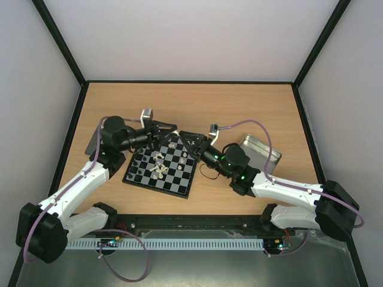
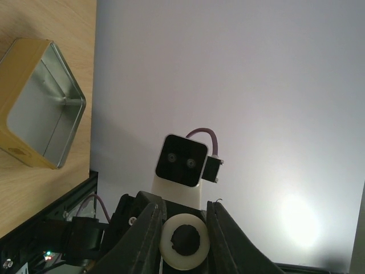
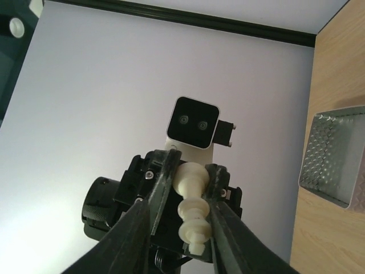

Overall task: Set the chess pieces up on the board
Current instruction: Place the chess piece on the chessboard, then pick up the chess piece from the chessboard.

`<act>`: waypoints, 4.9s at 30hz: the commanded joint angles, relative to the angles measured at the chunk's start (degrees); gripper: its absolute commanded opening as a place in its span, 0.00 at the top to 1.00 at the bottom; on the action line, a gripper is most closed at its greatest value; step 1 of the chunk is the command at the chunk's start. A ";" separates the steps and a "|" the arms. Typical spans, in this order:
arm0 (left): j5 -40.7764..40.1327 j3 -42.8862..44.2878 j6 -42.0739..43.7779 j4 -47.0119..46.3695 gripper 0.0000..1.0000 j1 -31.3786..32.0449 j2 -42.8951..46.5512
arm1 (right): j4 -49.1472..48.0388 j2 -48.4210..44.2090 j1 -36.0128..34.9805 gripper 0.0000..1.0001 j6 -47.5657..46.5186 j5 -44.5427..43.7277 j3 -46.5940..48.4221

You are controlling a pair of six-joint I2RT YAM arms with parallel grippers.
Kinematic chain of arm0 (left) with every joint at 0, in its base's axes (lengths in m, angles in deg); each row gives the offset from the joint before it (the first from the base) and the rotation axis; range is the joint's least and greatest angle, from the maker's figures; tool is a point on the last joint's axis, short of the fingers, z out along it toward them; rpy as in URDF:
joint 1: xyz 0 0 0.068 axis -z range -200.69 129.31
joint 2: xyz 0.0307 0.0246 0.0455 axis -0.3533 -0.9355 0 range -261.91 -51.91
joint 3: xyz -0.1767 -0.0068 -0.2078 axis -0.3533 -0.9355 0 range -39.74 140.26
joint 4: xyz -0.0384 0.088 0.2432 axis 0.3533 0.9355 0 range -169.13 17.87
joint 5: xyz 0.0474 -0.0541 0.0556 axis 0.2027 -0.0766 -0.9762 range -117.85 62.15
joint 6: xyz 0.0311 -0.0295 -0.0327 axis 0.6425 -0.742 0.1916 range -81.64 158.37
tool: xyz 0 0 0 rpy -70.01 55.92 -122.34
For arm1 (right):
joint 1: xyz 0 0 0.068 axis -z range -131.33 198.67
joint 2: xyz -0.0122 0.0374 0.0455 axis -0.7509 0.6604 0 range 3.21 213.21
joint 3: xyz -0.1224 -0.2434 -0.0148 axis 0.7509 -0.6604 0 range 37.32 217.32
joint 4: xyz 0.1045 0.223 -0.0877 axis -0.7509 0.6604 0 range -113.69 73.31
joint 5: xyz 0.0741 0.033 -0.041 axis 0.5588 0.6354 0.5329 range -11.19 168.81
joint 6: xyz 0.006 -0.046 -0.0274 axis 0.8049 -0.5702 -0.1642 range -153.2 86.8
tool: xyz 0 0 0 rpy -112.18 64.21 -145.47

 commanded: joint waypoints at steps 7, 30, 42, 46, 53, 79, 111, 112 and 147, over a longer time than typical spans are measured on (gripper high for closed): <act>-0.08 -1.81 0.84 -2.57 0.86 -0.26 1.39 | -2.57 0.21 -0.07 0.88 2.51 -2.91 0.90; -48.36 14.90 62.57 40.38 0.27 -4.71 4.47 | 62.87 -3.10 6.04 0.95 -27.29 -7.18 14.77; -51.40 11.38 68.76 34.42 0.23 -5.28 7.98 | 90.10 19.03 7.39 0.97 -41.44 3.47 36.07; -51.90 10.79 69.01 34.60 0.23 -5.54 9.29 | 93.77 25.08 7.33 0.98 -42.33 5.40 39.63; -53.83 9.56 68.32 34.90 0.23 -6.09 10.58 | 89.92 31.25 7.33 0.98 -39.96 13.45 39.89; -54.63 8.25 68.49 35.06 0.22 -6.14 12.77 | 94.50 38.83 7.32 0.72 -41.49 6.39 44.81; -54.98 8.25 68.43 35.24 0.22 -6.48 13.10 | 78.44 31.72 7.09 0.56 -37.37 1.38 44.33; -55.10 8.21 68.41 35.20 0.22 -6.62 13.11 | 77.73 32.61 6.80 0.56 -37.70 1.60 45.00; -56.82 8.29 68.08 35.77 0.22 -6.94 13.61 | 82.37 55.62 -0.69 0.78 -40.12 -6.10 65.31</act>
